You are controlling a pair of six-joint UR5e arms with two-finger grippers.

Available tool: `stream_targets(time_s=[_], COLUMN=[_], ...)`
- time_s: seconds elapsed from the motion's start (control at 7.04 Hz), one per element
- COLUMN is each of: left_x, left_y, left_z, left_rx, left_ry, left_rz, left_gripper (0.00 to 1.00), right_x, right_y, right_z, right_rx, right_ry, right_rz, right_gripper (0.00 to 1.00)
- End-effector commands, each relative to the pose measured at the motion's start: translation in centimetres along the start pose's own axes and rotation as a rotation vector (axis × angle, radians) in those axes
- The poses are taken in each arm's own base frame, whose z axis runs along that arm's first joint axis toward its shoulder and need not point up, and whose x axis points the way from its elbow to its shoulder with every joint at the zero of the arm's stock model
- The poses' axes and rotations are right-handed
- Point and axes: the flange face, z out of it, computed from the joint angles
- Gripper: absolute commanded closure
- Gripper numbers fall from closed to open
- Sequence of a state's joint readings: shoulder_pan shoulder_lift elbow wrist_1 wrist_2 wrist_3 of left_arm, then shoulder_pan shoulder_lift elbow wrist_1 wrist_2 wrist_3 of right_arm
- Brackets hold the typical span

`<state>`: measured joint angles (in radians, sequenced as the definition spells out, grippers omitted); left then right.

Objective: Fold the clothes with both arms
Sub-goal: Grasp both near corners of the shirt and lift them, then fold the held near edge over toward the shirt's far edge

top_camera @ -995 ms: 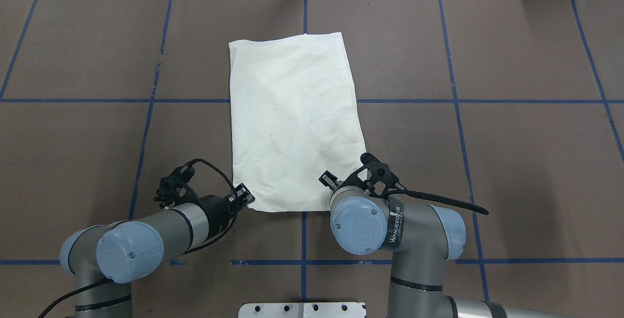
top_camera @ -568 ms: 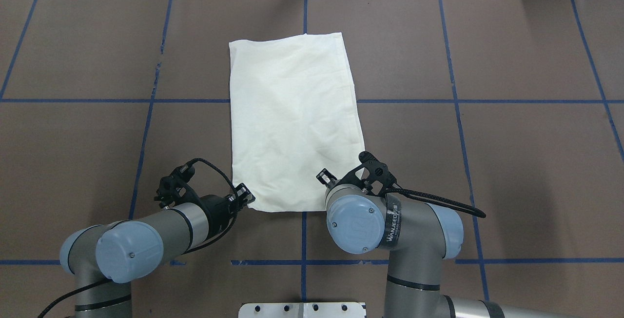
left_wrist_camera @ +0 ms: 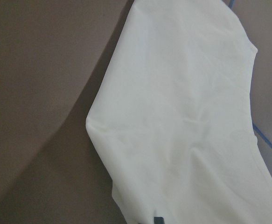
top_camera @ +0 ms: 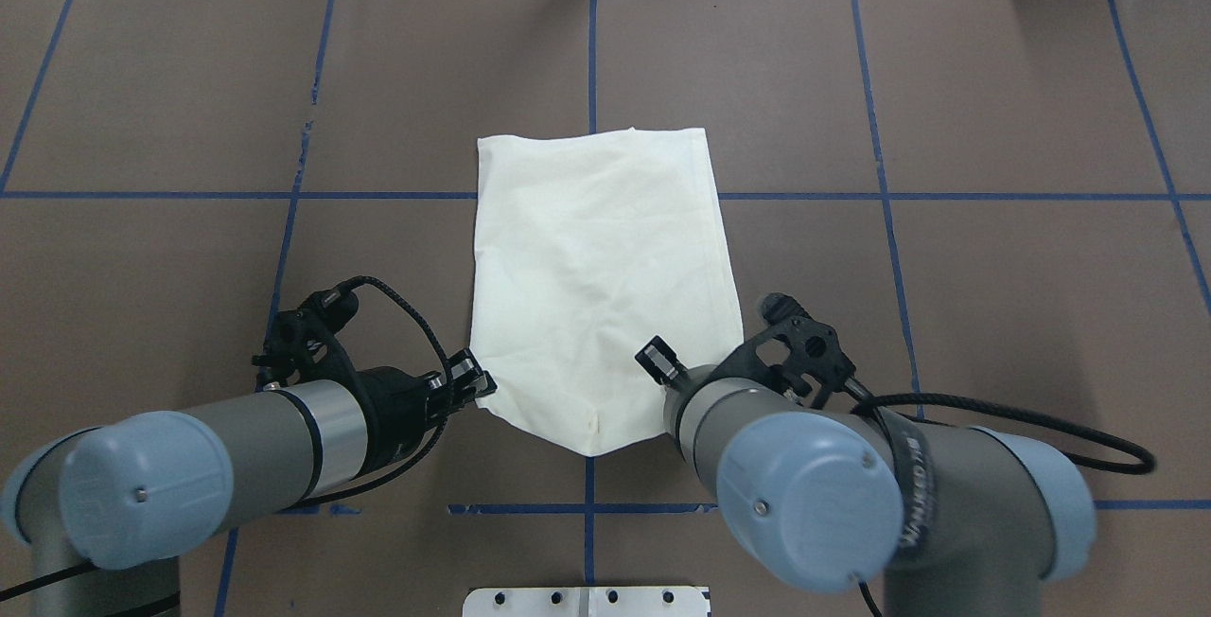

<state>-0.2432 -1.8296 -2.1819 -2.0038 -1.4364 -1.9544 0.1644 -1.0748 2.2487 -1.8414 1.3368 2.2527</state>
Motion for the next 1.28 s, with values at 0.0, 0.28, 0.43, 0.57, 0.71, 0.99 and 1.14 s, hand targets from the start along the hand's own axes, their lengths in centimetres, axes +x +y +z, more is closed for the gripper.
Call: stream_targets(time_s=[0.0, 0.28, 0.43, 0.57, 0.71, 0.99, 1.14], left_x=[2.6, 2.5, 3.4, 4.9, 5.5, 6.8, 7.5], left_y=[0.6, 1.6, 1.2, 0.1, -1.2, -3.6, -5.1], left_z=[-7.4, -5.0, -1.8, 0.0, 1.6, 4.4, 6.9], left_rx=[-0.023, -0.036, -0.002, 0.032, 0.064, 0.120, 0.152], left_ry=[-0.020, -0.083, -0.101, -0.101, -0.113, -0.139, -0.165], left_rz=[-0.006, 0.018, 0.028, 0.075, 0.079, 0.143, 0.151], left_gripper=[1.00, 1.00, 1.00, 1.00, 1.00, 1.00, 1.00], right_x=[3.4, 3.3, 2.4, 1.6, 0.1, -2.2, -2.5], right_y=[0.7, 1.0, -0.1, -1.4, -2.6, -4.9, -5.9], right_z=[-6.9, -4.3, -2.0, -0.7, 1.5, 8.1, 10.3], right_rx=[-0.029, 0.023, 0.080, 0.117, 0.141, 0.188, 0.215], right_ry=[0.042, 0.077, 0.096, 0.100, 0.081, 0.061, 0.075], right_rz=[0.003, -0.021, -0.015, -0.027, -0.029, -0.034, -0.054], right_gripper=[1.00, 1.00, 1.00, 1.00, 1.00, 1.00, 1.00])
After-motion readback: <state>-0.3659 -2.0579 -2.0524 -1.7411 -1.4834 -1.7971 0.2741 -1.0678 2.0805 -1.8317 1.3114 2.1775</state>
